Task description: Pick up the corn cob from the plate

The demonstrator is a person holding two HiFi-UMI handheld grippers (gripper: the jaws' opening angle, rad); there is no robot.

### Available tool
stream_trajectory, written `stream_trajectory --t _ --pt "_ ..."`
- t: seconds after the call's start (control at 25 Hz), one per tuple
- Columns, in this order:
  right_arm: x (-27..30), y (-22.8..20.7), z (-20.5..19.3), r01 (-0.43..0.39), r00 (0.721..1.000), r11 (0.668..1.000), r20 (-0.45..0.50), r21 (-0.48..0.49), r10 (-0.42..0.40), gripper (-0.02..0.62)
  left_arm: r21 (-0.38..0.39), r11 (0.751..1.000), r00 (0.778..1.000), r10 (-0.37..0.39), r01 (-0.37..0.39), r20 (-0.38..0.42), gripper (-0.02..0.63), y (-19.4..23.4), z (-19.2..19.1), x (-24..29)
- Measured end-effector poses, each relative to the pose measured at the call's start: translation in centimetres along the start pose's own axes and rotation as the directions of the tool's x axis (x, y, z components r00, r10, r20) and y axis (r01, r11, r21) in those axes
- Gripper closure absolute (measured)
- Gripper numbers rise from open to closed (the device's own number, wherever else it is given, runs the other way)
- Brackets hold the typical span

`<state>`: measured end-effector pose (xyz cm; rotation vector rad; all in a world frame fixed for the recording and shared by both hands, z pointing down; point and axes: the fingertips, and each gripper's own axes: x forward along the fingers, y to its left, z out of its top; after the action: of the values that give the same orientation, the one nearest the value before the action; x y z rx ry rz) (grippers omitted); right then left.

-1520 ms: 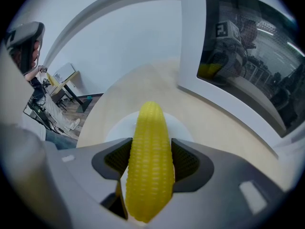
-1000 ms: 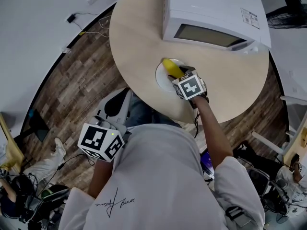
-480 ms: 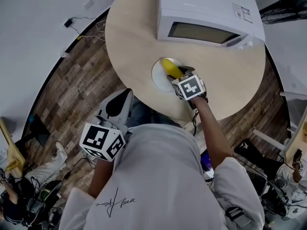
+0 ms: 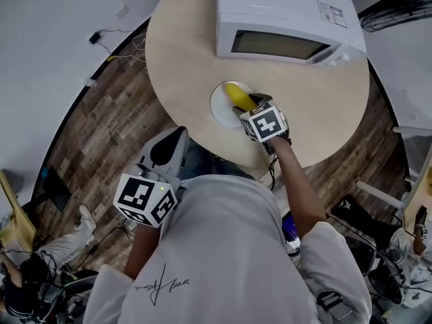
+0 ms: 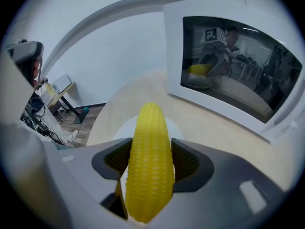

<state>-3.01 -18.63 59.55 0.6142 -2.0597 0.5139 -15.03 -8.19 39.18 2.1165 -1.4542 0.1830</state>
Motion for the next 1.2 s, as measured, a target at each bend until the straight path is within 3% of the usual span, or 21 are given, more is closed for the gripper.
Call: stream_trajectory --t 1.2 --pt "-4.2 0.4 -0.7 0.008 0.994 0.996 0.104 0.089 -0.017 0.325 -0.008 1.000 1.000 -0.009 0.009 0.013 0.612 -1.6 -0.8 -1.1"
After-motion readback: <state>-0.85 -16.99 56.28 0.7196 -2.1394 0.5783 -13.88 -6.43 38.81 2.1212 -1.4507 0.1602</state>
